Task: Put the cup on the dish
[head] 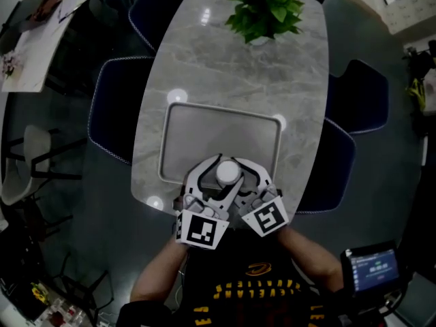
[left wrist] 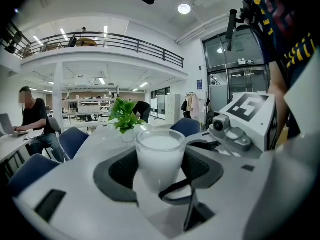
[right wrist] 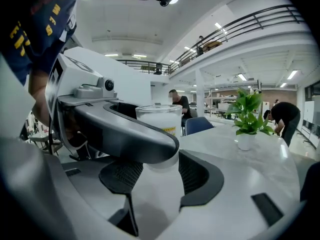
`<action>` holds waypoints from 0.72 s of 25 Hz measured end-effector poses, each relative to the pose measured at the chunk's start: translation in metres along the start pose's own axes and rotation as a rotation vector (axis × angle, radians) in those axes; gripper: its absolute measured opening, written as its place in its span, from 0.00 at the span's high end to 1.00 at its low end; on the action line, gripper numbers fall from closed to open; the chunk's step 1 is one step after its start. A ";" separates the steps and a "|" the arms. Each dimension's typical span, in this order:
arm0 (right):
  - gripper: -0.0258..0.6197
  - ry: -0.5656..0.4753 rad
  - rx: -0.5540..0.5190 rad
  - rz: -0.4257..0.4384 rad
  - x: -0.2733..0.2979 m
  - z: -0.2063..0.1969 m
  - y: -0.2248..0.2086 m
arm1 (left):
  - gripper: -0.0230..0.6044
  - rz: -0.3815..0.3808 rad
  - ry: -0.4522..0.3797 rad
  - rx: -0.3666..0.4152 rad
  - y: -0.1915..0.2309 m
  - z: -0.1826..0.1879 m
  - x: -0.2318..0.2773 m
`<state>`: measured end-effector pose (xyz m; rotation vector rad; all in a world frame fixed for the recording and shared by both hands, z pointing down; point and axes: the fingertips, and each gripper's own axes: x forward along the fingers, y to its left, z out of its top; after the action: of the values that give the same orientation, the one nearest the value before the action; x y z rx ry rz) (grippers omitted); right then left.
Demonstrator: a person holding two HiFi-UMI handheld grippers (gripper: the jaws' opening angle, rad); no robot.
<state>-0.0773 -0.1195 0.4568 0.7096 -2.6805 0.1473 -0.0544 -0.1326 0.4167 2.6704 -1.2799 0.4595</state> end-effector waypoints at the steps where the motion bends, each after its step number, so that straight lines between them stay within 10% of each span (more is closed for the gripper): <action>1: 0.61 0.004 0.004 -0.001 0.002 -0.003 -0.001 | 0.55 -0.003 0.003 -0.001 0.000 -0.003 0.002; 18: 0.61 0.084 -0.009 -0.007 0.047 -0.060 -0.029 | 0.55 -0.025 0.025 0.016 0.026 -0.058 0.048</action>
<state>-0.0820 -0.1545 0.5301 0.6943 -2.5967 0.1603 -0.0585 -0.1688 0.4874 2.6820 -1.2404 0.5005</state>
